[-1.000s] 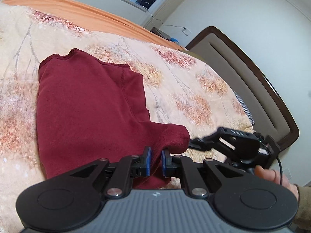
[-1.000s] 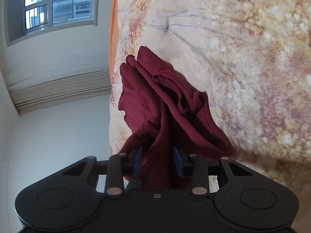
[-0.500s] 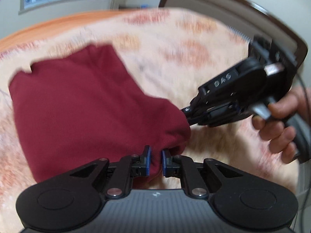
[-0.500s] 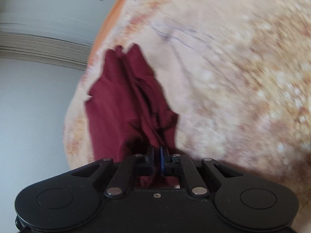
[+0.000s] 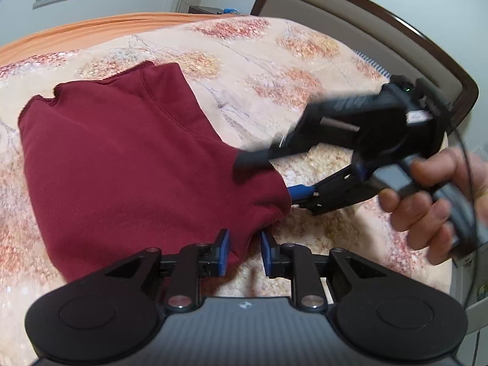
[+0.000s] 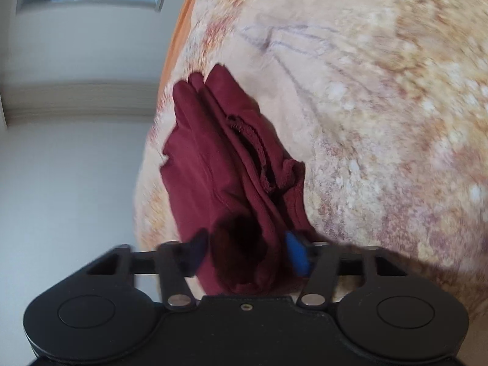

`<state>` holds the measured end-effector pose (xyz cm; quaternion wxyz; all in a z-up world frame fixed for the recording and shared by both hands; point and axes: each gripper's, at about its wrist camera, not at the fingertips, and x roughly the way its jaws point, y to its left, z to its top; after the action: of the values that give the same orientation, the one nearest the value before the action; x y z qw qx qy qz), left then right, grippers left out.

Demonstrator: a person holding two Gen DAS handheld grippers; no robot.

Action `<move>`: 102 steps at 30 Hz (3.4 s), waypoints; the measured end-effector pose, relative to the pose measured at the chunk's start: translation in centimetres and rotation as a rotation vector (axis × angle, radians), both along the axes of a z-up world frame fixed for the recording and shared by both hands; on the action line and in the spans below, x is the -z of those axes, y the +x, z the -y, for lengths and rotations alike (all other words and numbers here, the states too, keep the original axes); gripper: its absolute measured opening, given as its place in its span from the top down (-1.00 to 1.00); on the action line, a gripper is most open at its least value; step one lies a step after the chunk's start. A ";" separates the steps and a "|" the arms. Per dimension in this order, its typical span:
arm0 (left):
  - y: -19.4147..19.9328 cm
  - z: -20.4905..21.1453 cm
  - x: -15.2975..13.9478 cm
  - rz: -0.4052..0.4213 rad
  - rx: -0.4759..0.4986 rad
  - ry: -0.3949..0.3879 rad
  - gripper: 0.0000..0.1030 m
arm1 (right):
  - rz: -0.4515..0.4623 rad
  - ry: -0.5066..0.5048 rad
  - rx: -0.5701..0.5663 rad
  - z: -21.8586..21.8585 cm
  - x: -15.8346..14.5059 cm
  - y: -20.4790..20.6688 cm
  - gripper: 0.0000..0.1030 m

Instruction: Fold small clothes

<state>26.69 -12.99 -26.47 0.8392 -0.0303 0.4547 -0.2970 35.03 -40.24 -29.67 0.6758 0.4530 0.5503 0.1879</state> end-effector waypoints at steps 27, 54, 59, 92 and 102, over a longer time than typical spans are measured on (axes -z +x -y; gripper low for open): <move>1.7 -6.9 0.9 -0.032 -0.232 -0.096 0.28 | 0.422 -0.101 -0.539 -16.9 -5.5 15.0 0.03; 7.0 -16.0 3.6 -0.108 -0.482 -0.163 -0.02 | 0.313 -0.257 -0.225 -1.8 -1.8 7.9 -0.43; 6.8 -16.7 4.2 -0.142 -0.509 -0.206 -0.08 | 0.244 -0.167 -0.218 -2.6 0.6 9.1 -0.48; 10.6 -13.0 7.2 -0.257 -0.448 -0.291 -0.23 | 0.186 -0.060 -0.263 -3.9 2.9 10.4 0.07; 9.6 -12.3 4.5 -0.185 -0.444 -0.279 0.32 | 0.229 -0.134 -0.271 -4.7 1.0 9.7 0.41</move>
<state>36.34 -0.69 -30.97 0.8262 -0.2716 0.4665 -0.1612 44.70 -35.52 -30.72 0.7310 0.3046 0.5371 0.2904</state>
